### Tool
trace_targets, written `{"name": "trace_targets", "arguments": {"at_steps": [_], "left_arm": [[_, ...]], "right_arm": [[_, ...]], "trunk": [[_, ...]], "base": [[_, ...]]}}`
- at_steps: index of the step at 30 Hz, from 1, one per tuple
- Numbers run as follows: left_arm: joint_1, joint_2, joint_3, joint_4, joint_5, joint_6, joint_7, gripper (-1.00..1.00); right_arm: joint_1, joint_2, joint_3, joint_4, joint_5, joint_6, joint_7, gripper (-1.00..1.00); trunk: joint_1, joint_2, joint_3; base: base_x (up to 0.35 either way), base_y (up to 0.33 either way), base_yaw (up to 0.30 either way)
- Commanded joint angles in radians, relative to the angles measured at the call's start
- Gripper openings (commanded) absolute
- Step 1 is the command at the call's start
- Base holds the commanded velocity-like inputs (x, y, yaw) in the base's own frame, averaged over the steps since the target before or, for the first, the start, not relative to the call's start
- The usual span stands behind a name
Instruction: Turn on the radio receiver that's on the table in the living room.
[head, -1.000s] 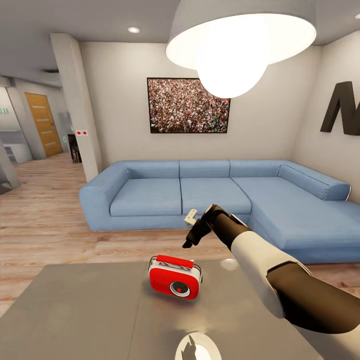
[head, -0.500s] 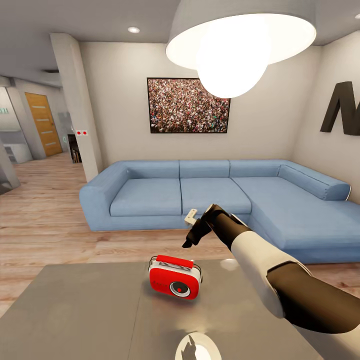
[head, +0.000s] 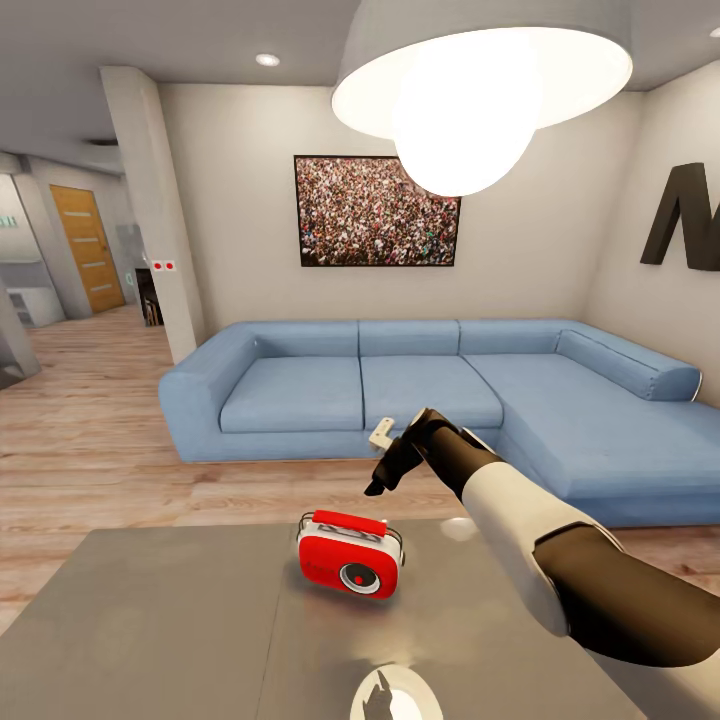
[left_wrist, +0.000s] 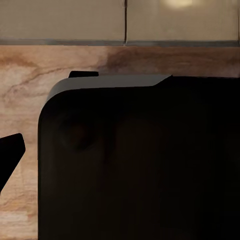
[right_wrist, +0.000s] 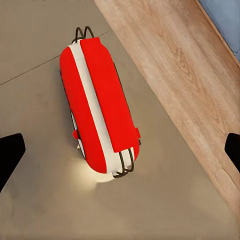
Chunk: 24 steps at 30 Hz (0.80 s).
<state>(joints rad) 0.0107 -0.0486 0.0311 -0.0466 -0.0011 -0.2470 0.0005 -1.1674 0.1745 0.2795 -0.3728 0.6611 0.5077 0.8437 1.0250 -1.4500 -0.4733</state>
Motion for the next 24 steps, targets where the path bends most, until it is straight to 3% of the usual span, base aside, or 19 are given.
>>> {"name": "trace_targets", "arguments": {"at_steps": [1, 7, 18, 24], "left_arm": [[0.000, -0.001, 0.000, -0.003, 0.000, -0.012, -0.001, 1.00], [0.000, -0.011, 0.001, -0.008, 0.000, -0.066, -0.002, 1.00], [0.000, -0.002, 0.004, -0.009, 0.004, -0.071, -0.004, 1.00], [0.000, -0.005, 0.001, -0.009, -0.002, -0.075, -0.004, 1.00]], "right_arm": [[0.000, 0.000, 0.000, 0.000, 0.000, 0.000, 0.000, 1.00], [0.000, 0.000, 0.000, 0.000, 0.000, 0.000, 0.000, 1.00], [0.000, 0.000, 0.000, 0.000, 0.000, -0.001, 0.000, 1.00], [0.000, 0.000, 0.001, 0.000, 0.000, -0.002, 0.001, 1.00]], "trunk": [[0.000, 0.000, 0.000], [0.000, 0.000, 0.000], [0.000, 0.000, 0.000], [0.000, 0.000, 0.000]], "base": [[0.000, 0.000, 0.000], [0.000, 0.000, 0.000], [0.067, 0.146, 0.000], [0.012, 0.019, 0.000]]}}
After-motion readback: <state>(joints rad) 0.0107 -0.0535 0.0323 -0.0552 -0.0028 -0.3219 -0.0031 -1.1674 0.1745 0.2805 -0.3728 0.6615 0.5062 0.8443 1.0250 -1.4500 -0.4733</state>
